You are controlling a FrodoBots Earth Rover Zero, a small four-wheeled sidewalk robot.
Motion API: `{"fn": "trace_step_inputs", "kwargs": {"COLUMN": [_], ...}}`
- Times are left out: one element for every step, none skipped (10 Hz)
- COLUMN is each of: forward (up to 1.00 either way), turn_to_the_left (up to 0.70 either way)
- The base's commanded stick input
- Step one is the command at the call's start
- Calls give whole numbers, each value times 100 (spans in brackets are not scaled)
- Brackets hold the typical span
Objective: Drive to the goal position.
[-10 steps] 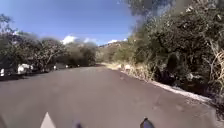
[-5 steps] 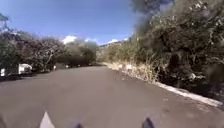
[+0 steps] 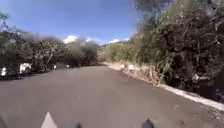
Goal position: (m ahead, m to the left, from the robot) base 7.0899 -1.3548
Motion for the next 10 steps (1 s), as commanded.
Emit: {"fn": "trace_step_inputs", "kwargs": {"forward": [50, 50, 50, 50, 50, 50, 50, 50, 50, 50], "turn_to_the_left": [0, 0, 0, 0, 0, 0, 0, 0, 0, 0]}}
